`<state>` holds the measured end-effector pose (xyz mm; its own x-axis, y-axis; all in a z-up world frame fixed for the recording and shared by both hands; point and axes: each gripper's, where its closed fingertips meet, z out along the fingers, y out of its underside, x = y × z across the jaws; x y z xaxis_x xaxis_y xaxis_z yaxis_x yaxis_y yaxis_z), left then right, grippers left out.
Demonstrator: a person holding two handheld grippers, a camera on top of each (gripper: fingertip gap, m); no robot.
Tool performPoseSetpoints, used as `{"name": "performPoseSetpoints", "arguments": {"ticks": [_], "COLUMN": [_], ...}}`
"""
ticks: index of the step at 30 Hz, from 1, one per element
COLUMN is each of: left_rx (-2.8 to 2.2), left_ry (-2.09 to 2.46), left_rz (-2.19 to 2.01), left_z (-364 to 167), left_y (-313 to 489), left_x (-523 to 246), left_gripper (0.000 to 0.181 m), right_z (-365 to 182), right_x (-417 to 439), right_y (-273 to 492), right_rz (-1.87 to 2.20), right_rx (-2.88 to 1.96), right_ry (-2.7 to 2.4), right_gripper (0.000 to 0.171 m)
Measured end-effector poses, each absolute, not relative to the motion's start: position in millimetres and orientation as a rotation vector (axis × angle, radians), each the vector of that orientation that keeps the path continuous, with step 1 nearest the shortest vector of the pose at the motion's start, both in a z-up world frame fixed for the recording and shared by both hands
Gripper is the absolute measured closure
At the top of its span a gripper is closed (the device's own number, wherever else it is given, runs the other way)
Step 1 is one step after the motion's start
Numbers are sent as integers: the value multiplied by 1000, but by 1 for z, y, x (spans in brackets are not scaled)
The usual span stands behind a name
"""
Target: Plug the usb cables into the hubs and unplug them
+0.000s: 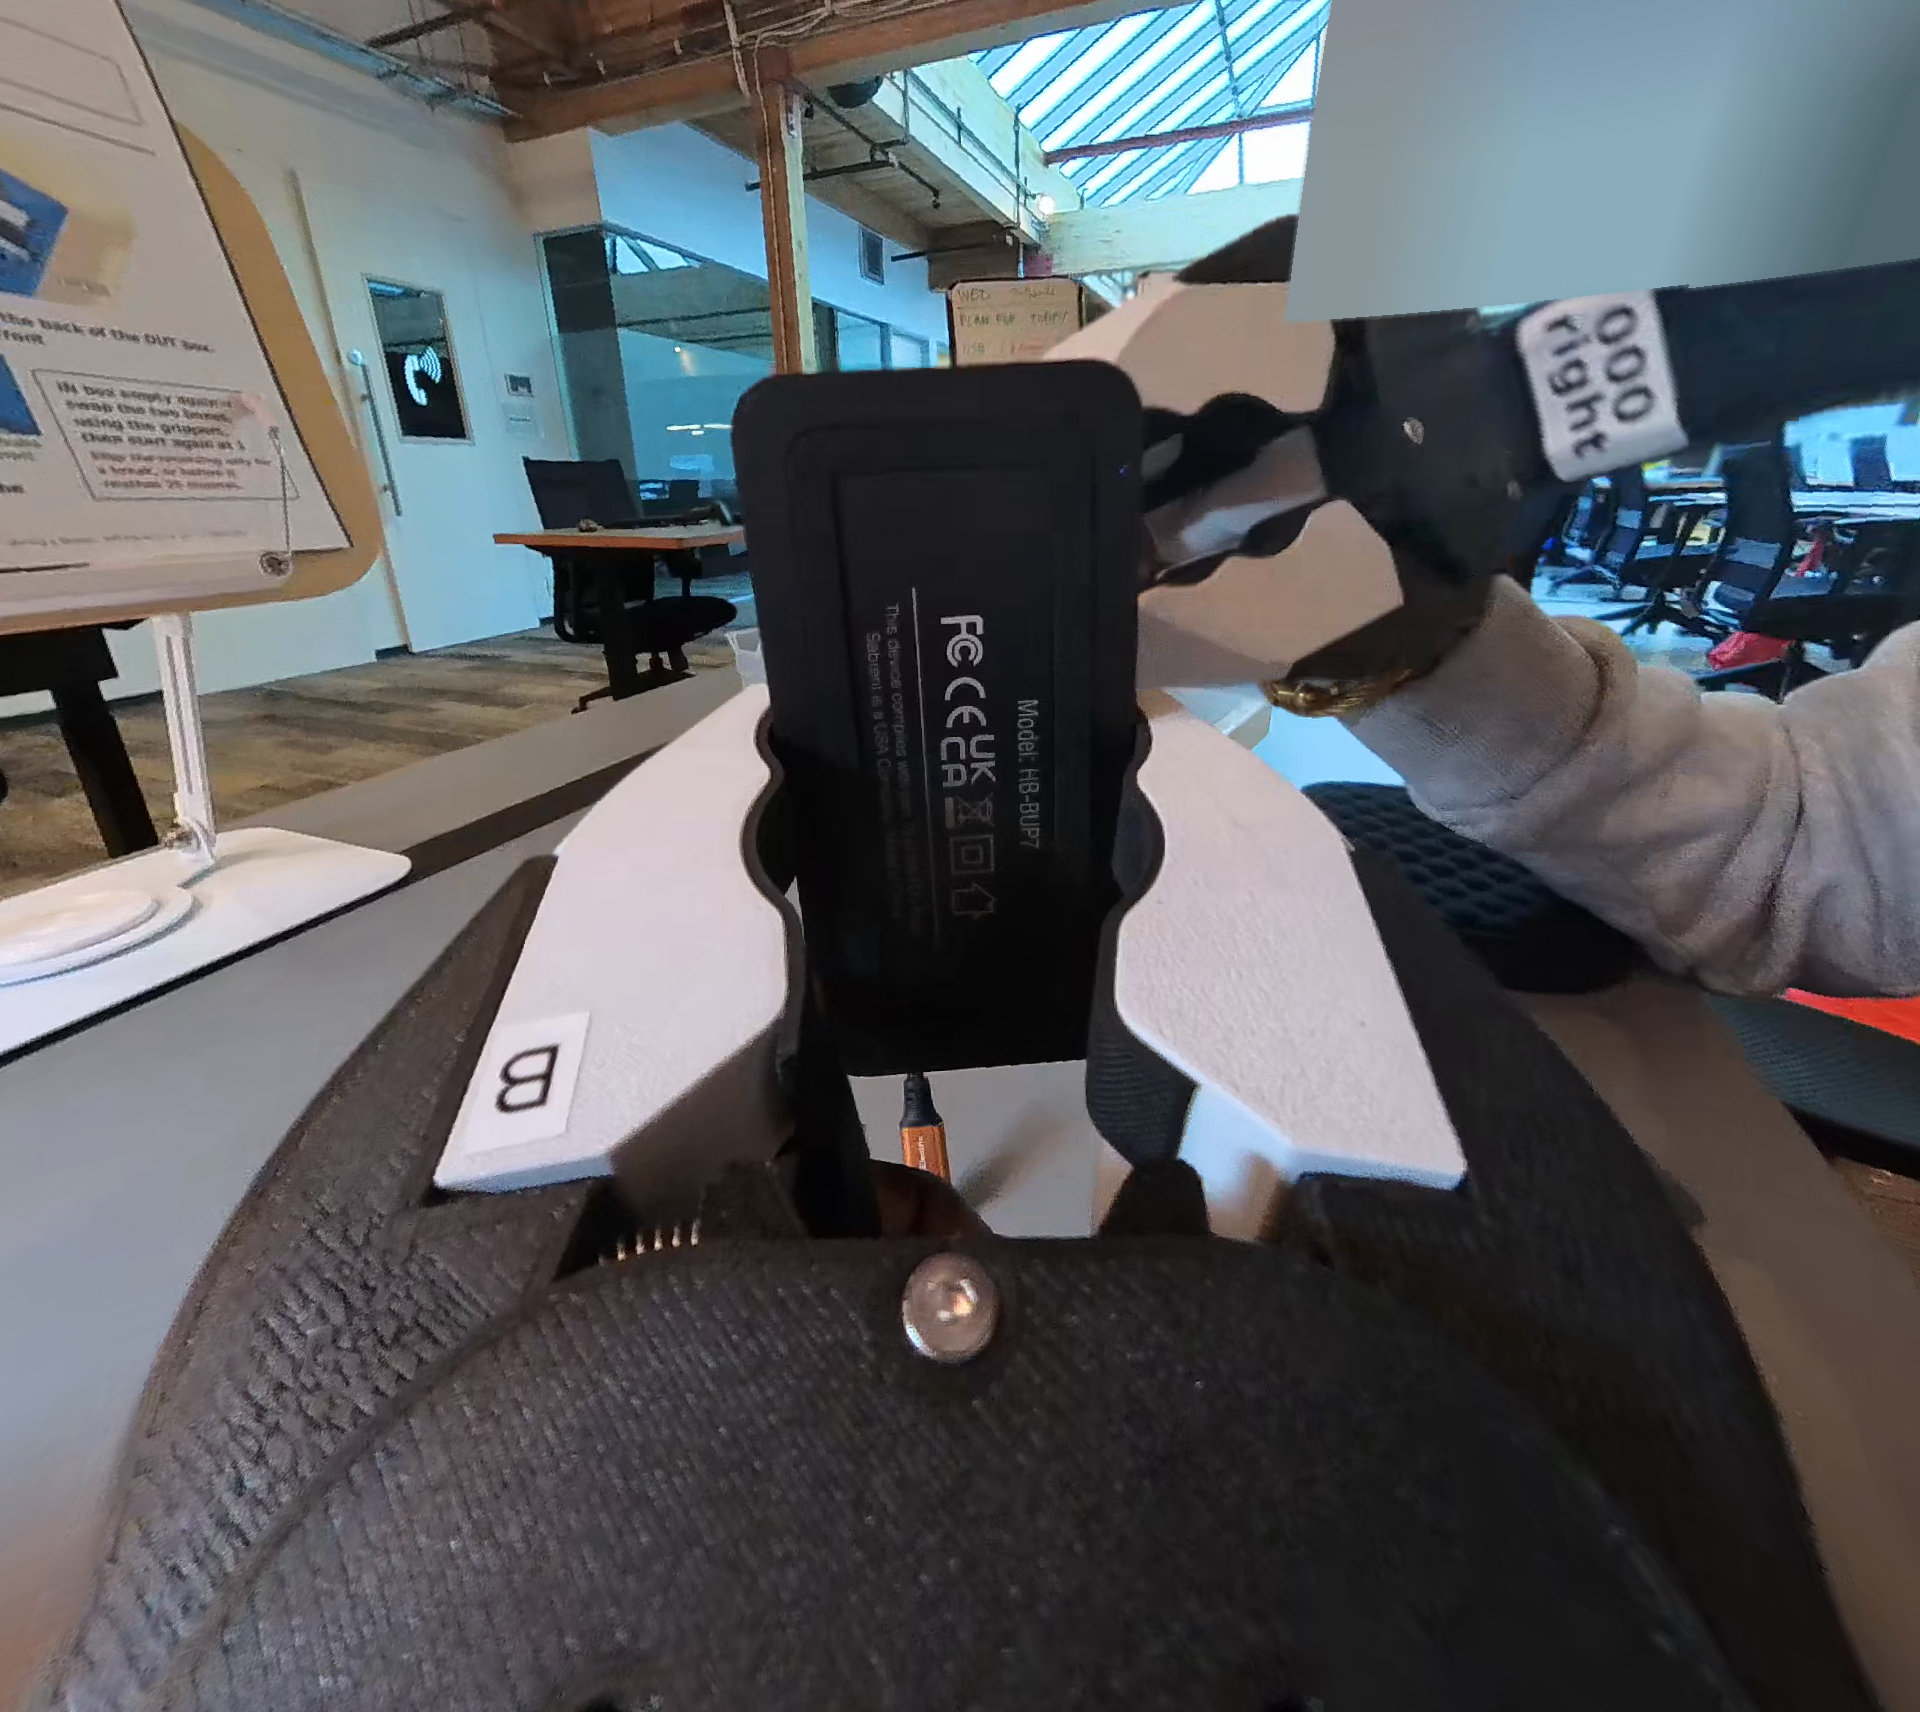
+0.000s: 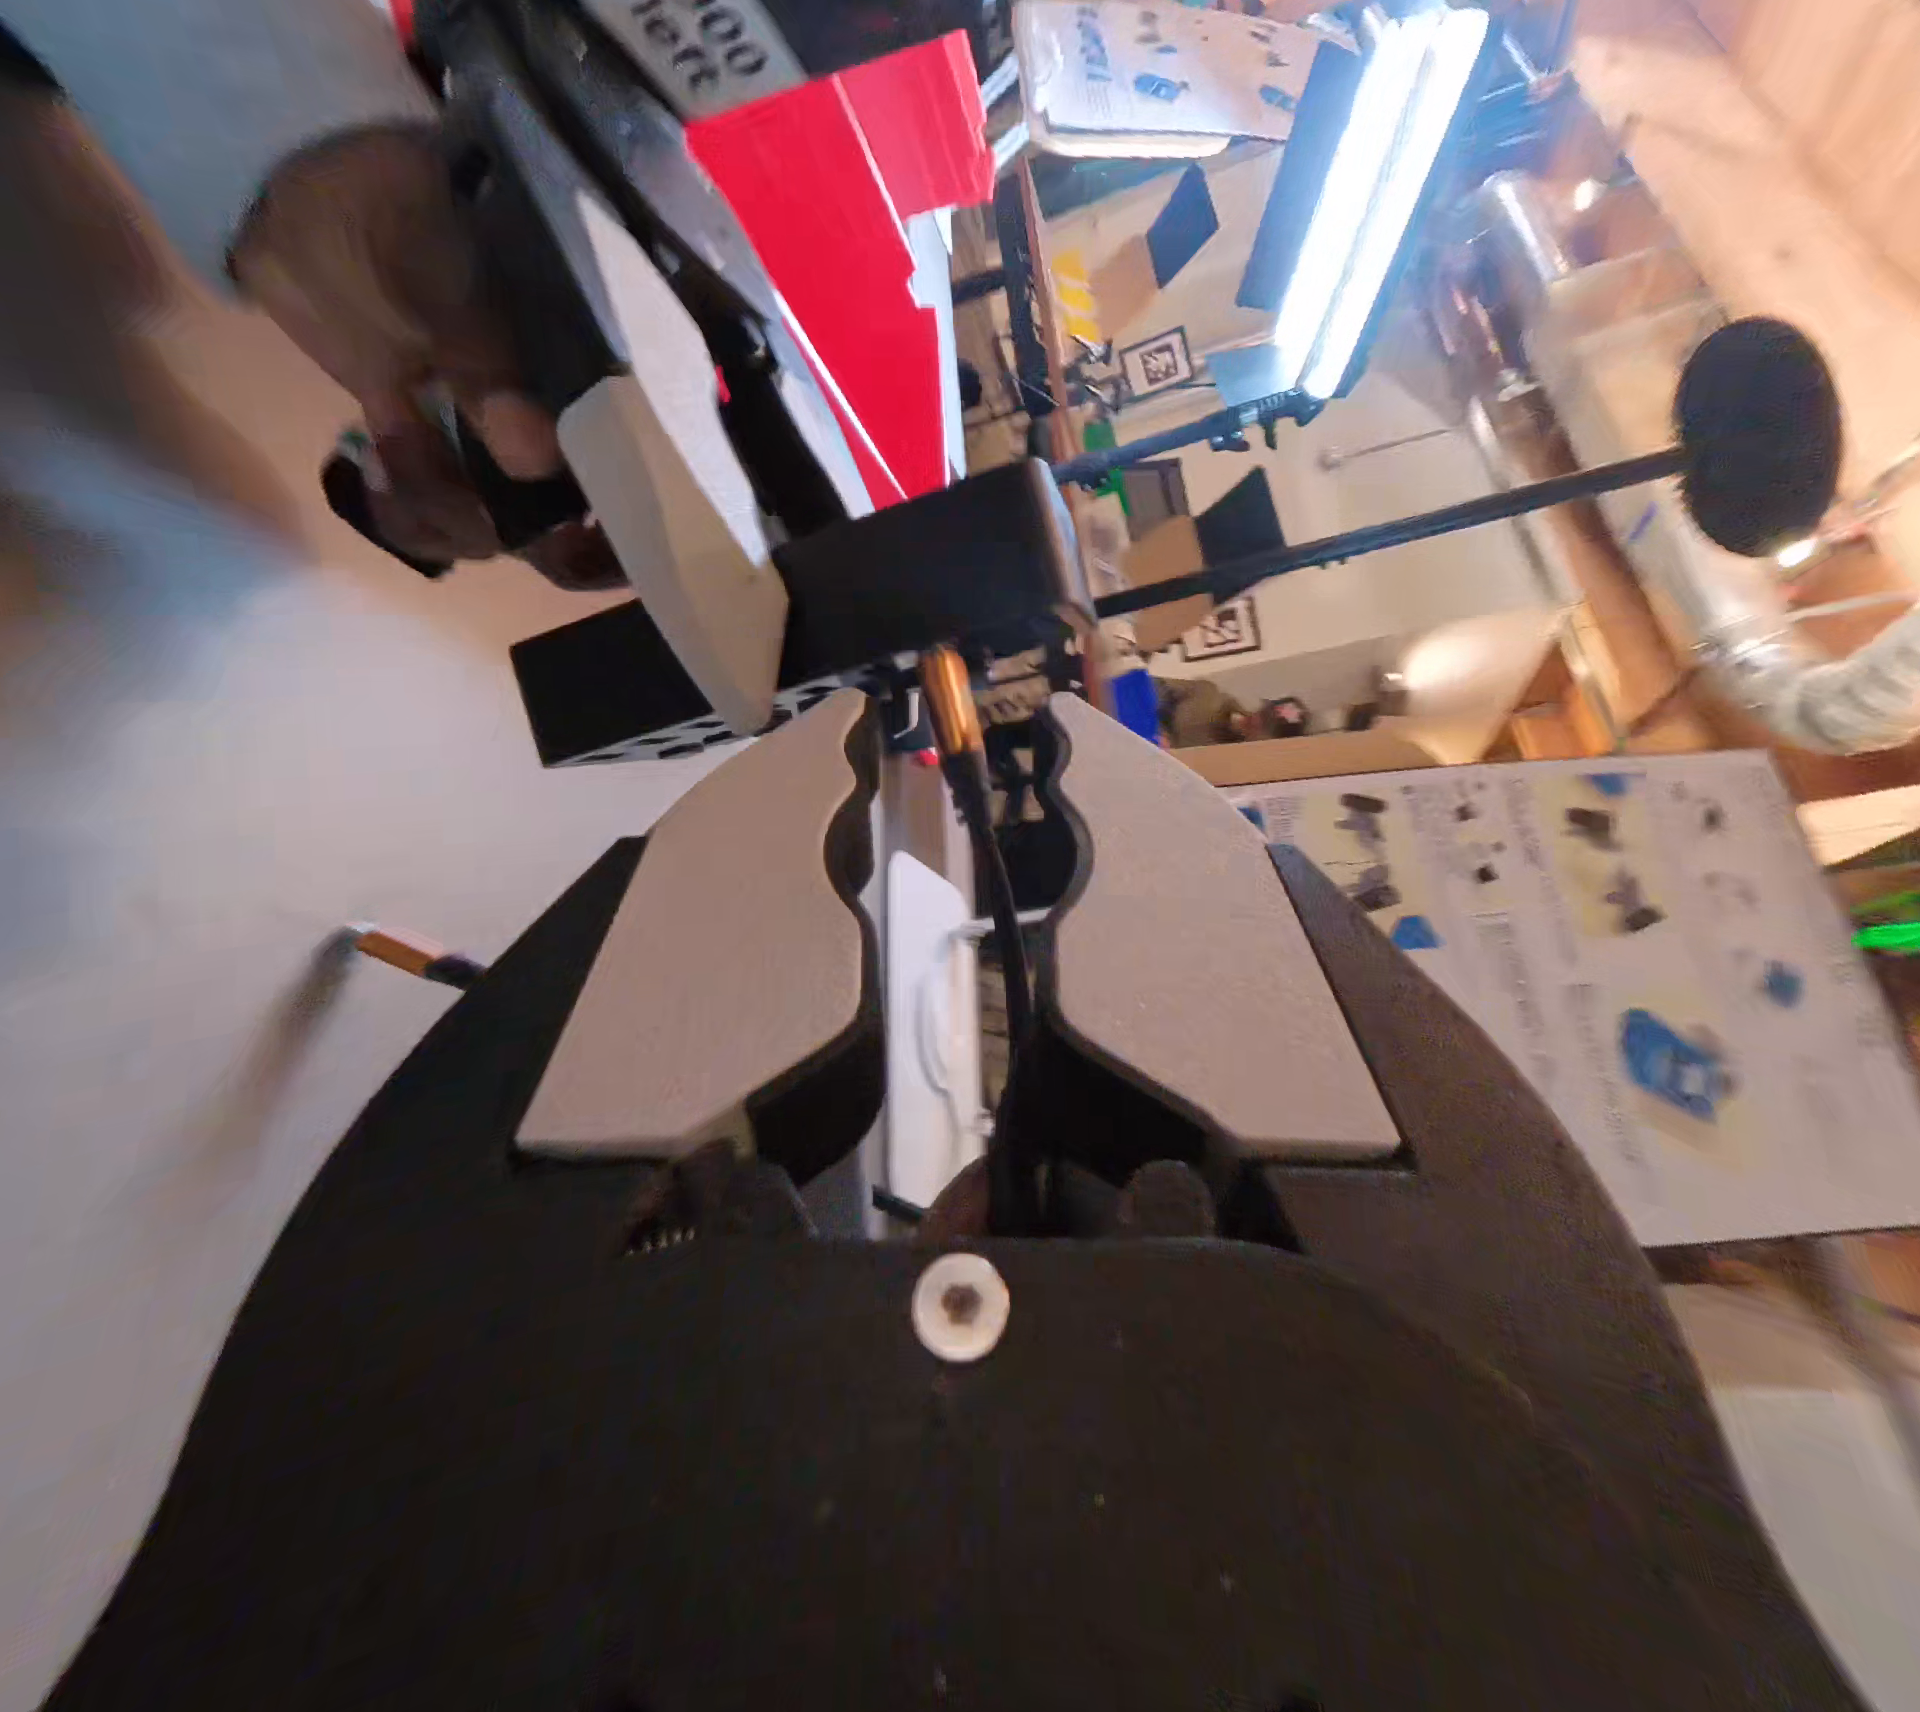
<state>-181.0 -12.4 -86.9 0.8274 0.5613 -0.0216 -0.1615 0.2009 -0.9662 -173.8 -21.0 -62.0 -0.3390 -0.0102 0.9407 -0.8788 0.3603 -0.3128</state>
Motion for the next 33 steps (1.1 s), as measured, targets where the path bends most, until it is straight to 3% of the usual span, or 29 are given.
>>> {"name": "performPoseSetpoints", "arguments": {"ticks": [2,6,9,11,16,23,30,32,33], "left_rx": [-1287,-1285,-1218,-1276,-1343,-1391,-1363,-1213,-1137], "left_ry": [-371,-423,-468,-480,-467,-414,-392,-389,-406], "left_rz": [523,522,595,569,311,661,731,690,652], "left_z": [-88,-89,-77,-81,-90,-79,-73,-51,-40], "left_y": [-11,-15,-29,-29,-16,-22,-24,-48,-62], "left_x": [-181,-186,-194,-196,-185,-188,-185,-174,-171], "left_gripper": [121,121,102,100,114,119,117,120,120], "right_z": [-65,-68,-80,-89,-91,-82,-78,-70,-58], "right_x": [-176,-183,-186,-186,-176,-183,-191,-253,-263], "right_y": [-27,-28,-29,-32,-37,-34,-29,16,37], "right_rz": [1039,892,818,774,840,871,921,682,771], "right_rx": [813,829,862,891,912,875,829,598,527], "right_ry": [-1582,-1487,-1468,-1445,-1431,-1383,-1408,-1455,-1441], "right_gripper": [161,164,165,164,164,163,164,164,164]}}
